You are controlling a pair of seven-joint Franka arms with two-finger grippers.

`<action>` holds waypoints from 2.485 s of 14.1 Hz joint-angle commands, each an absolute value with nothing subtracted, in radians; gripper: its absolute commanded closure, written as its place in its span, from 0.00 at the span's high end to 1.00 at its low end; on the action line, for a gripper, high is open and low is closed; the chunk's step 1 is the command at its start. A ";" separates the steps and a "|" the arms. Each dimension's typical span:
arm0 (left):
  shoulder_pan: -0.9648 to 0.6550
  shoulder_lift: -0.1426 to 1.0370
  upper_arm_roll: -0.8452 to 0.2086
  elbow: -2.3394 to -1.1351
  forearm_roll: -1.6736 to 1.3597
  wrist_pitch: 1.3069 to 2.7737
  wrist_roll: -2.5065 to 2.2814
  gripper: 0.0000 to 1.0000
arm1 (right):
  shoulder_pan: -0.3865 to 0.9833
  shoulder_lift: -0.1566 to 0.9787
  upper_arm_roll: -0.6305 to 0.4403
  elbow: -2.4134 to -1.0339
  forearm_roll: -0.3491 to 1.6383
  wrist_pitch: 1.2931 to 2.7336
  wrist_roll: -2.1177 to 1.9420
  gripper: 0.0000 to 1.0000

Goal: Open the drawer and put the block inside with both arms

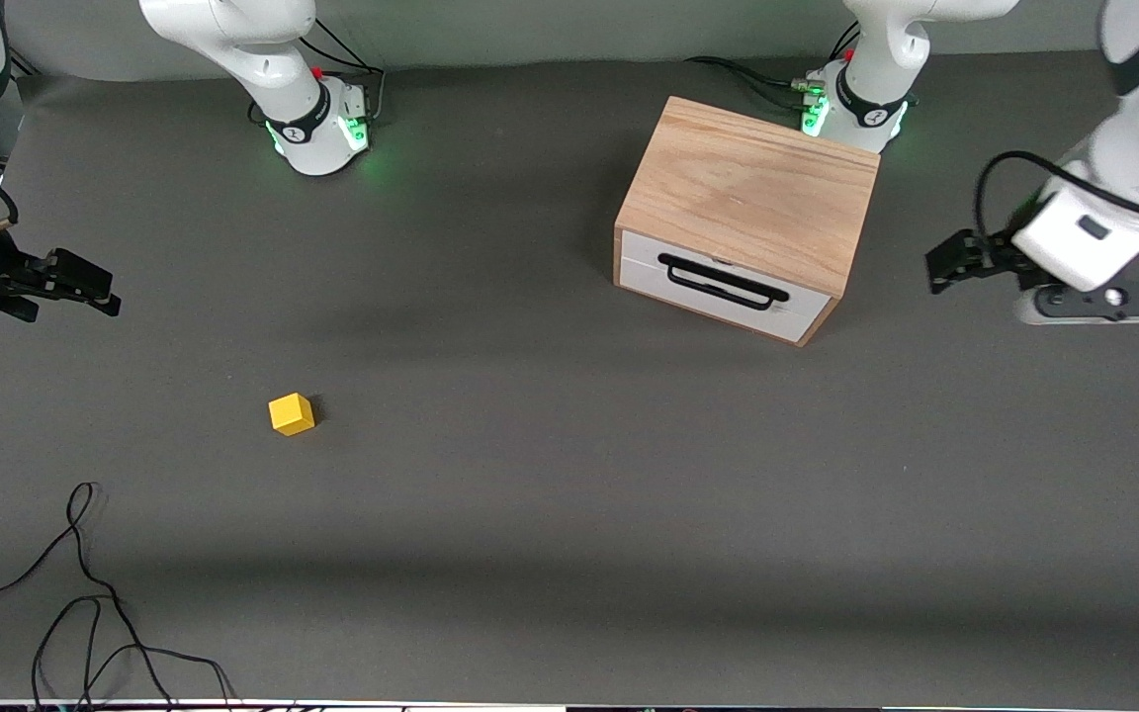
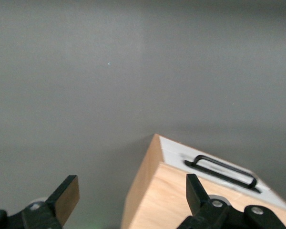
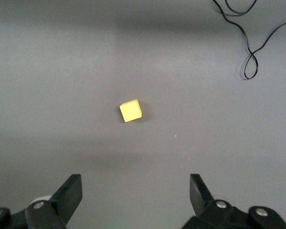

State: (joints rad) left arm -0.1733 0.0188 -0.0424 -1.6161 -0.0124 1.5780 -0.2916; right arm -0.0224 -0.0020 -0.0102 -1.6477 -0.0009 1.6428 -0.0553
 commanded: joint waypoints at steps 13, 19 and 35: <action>-0.537 0.158 -0.041 -1.592 -0.021 1.692 -1.470 1.00 | -0.017 -0.005 -0.014 -1.623 -0.020 1.563 -0.024 1.00; -0.575 0.192 -0.046 -1.591 -0.025 1.704 -1.672 1.00 | -0.015 0.006 -0.051 -1.623 -0.020 1.569 -0.026 1.00; -0.586 0.256 -0.054 -1.802 -0.075 1.785 -1.878 1.00 | -0.002 0.017 -0.048 -1.617 -0.028 1.591 -0.017 1.00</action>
